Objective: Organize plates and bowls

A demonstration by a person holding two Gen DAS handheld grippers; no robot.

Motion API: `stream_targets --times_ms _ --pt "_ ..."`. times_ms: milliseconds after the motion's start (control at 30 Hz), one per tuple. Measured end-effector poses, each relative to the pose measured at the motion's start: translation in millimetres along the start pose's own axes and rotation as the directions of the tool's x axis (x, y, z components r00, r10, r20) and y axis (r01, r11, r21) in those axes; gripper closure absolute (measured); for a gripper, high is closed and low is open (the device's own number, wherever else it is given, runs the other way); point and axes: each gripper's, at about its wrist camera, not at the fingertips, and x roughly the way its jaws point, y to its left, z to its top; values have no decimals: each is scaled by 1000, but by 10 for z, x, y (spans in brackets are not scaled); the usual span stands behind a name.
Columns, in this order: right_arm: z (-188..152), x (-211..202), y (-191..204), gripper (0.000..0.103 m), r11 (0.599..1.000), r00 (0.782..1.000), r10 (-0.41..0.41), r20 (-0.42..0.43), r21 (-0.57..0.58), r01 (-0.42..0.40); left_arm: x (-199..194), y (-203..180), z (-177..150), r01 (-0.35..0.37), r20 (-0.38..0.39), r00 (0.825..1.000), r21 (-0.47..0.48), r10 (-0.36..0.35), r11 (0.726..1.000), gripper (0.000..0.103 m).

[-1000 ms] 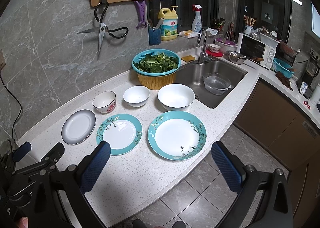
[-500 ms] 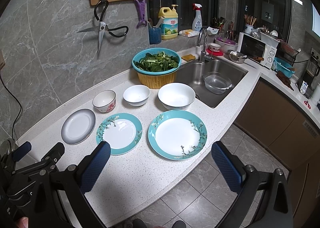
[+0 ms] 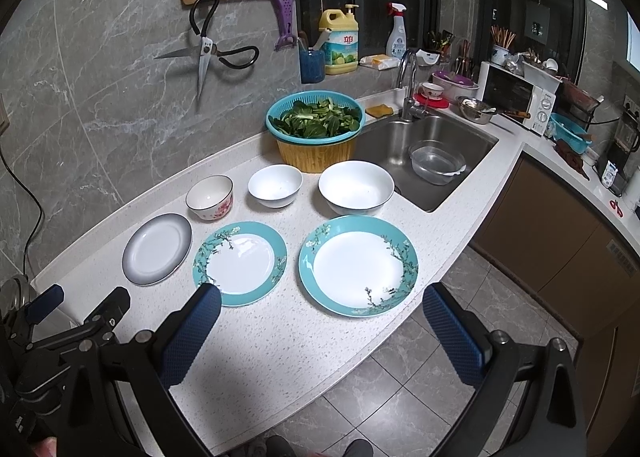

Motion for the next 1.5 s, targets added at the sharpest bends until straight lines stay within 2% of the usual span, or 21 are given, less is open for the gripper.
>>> stream_targets --times_ms 233,333,400,433,500,533,567,633,700,767,933,967,1033,1100,1133,1200,1267,1333,1367,1433,1500 --pt "-212 252 55 0 994 994 104 -39 47 -102 585 372 -501 5 -171 985 -16 -8 1000 0" --pt "-311 372 177 0 985 987 158 -15 67 -157 814 732 -688 88 -203 973 -122 -111 989 0" --pt "-338 530 283 0 954 957 289 -25 93 -285 962 1028 -782 157 -189 960 -250 -208 955 0" --pt "-340 628 342 0 932 934 353 -57 104 -346 1039 1109 -798 155 -200 957 -252 -208 955 0" --pt "-376 919 488 0 900 874 433 -220 154 -407 1098 1144 -769 111 -160 978 -144 -134 983 0" --pt "-406 1000 527 0 894 863 443 -244 187 -407 1096 1156 -762 101 -124 986 -109 -114 989 0" --pt "-415 1017 537 0 888 861 454 -229 202 -414 1112 1186 -750 106 -88 990 -88 -114 990 0" --pt "-411 1039 617 0 883 860 462 -216 200 -424 1227 1272 -709 104 -80 990 -98 -112 990 0" --pt "-375 1094 729 0 885 857 462 -228 170 -433 1422 1330 -628 72 -158 984 -99 -87 993 0" --pt "-297 1204 782 0 880 845 475 -244 158 -449 1720 1456 -553 69 -242 965 -147 -104 987 0" --pt "-12 1887 946 0 800 728 599 -333 233 -552 2295 1791 -253 -47 -270 963 -201 -9 978 0" --pt "71 2053 1011 0 778 698 627 -345 240 -580 2401 1892 -176 -76 -270 963 -232 11 970 0" --pt "185 2283 1143 0 751 657 657 -369 255 -609 2575 2090 -9 -123 -282 959 -295 36 948 0" --pt "349 2573 1301 0 711 597 699 -393 292 -640 2690 2248 161 -164 -268 961 -328 74 930 0" --pt "420 2658 1353 0 700 586 710 -390 294 -651 2752 2297 257 -194 -261 959 -315 111 929 0" --pt "559 2853 1468 0 702 584 705 -402 276 -657 2911 2373 437 -256 -278 944 -272 179 928 1" --pt "653 3044 1575 0 688 561 715 -417 276 -672 3061 2476 597 -218 -274 952 -285 138 934 1" --pt "706 3257 1681 1 698 562 705 -432 284 -657 3207 2584 690 -191 -280 954 -293 107 937 1" --pt "705 3348 1707 3 702 559 701 -441 293 -649 3272 2612 718 -195 -301 948 -291 103 937 1" --pt "670 3510 1766 22 688 530 714 -457 319 -652 3388 2749 720 -205 -322 941 -306 102 930 2" --pt "630 3602 1837 27 688 520 711 -473 314 -654 3518 2880 720 -192 -338 938 -339 71 921 2"
